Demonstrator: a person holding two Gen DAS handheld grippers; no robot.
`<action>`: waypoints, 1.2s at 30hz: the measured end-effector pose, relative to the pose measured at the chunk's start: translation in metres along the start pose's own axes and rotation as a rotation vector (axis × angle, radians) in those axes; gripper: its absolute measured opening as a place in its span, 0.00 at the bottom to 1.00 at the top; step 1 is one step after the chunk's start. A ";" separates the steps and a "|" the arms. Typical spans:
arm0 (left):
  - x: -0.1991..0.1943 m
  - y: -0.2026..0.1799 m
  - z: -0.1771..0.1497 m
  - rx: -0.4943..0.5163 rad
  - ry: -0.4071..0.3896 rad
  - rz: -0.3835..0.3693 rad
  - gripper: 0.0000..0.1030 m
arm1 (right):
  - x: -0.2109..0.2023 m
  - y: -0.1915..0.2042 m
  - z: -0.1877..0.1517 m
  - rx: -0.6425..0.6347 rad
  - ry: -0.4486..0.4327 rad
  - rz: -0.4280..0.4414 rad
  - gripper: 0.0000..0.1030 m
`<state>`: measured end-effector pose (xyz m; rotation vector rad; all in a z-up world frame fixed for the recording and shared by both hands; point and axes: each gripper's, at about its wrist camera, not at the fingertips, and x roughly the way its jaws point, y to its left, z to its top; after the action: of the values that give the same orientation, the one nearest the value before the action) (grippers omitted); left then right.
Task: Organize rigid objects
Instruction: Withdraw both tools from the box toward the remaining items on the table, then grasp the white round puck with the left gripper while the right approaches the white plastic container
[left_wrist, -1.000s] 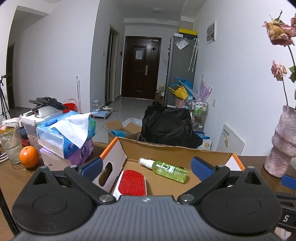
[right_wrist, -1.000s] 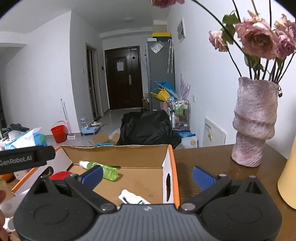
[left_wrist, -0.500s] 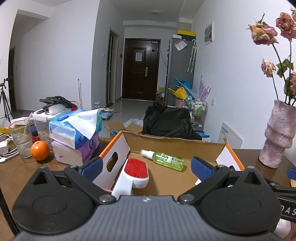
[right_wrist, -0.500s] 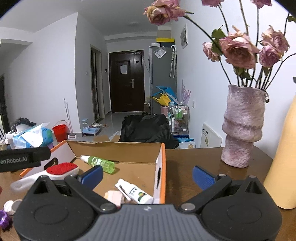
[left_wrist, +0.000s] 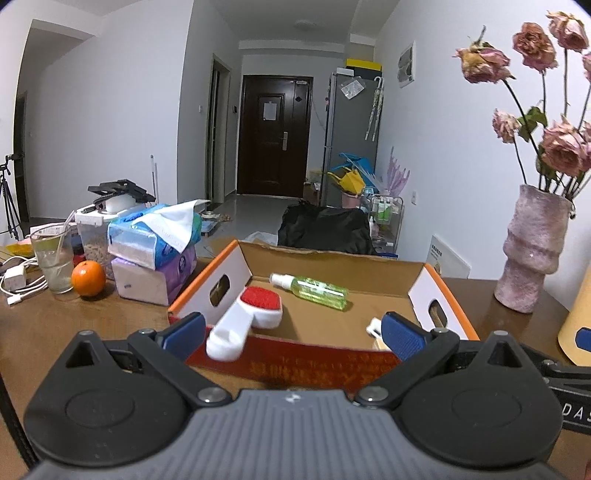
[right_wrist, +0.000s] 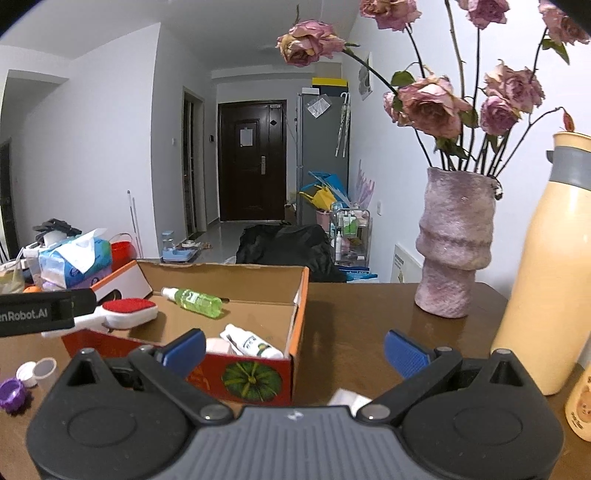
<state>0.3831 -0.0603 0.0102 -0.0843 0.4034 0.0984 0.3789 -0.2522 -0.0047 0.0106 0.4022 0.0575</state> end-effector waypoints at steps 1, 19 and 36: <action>-0.003 -0.001 -0.002 0.003 0.003 -0.001 1.00 | -0.003 -0.001 -0.002 0.000 0.001 -0.002 1.00; -0.040 -0.024 -0.043 0.066 0.067 -0.038 1.00 | -0.052 -0.019 -0.039 -0.002 0.015 -0.053 1.00; -0.029 -0.051 -0.090 0.177 0.230 -0.069 1.00 | -0.075 -0.041 -0.070 0.048 0.058 -0.076 1.00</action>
<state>0.3272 -0.1221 -0.0578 0.0660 0.6369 -0.0154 0.2854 -0.2973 -0.0406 0.0409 0.4617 -0.0263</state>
